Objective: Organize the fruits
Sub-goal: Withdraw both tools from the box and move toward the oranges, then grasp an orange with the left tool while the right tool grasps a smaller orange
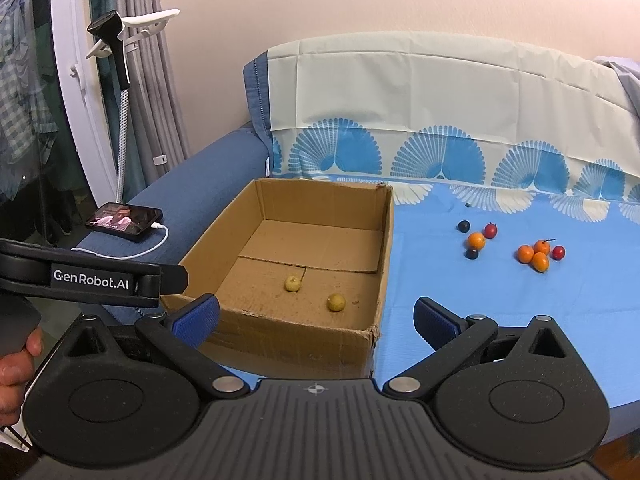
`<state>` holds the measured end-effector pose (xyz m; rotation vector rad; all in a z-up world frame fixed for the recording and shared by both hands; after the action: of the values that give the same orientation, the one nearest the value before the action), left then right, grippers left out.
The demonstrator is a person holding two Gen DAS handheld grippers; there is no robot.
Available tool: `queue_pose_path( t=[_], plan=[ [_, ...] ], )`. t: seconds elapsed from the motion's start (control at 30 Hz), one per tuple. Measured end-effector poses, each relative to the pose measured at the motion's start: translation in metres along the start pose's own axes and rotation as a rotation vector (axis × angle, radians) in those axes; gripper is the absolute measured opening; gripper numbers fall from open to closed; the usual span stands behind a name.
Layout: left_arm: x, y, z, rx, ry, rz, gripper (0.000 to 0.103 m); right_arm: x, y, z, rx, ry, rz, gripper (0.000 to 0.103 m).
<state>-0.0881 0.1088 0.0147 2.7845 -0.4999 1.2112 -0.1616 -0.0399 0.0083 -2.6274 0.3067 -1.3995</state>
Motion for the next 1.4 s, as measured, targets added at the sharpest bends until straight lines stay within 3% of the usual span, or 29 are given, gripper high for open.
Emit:
queue_pose_path(
  t=[0.53, 1.0, 1.4],
  plan=[
    [0.019, 0.021, 0.023, 0.013, -0.031, 0.029, 0.103, 0.007, 0.042, 0.015, -0.033, -0.003, 0.083, 0.102],
    [0.059, 0.074, 0.061, -0.034, -0.03, 0.078, 0.103, 0.017, 0.131, 0.031, -0.185, 0.021, 0.211, 0.102],
    [0.102, 0.142, 0.102, -0.082, -0.006, 0.149, 0.103, 0.022, 0.213, 0.048, -0.315, 0.049, 0.286, 0.102]
  ],
)
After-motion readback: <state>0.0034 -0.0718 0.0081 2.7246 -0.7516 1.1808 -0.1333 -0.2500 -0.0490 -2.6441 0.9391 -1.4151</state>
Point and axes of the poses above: each gripper's, at about its wrist camera, not at the fingertips, and z roughly the way its jaws point, y to its right, x to its top, the point moved 3 cm from there along z, roughly the way its jaws point, and after that the axes turned 5 degrees about z, right-handed, at the moved point
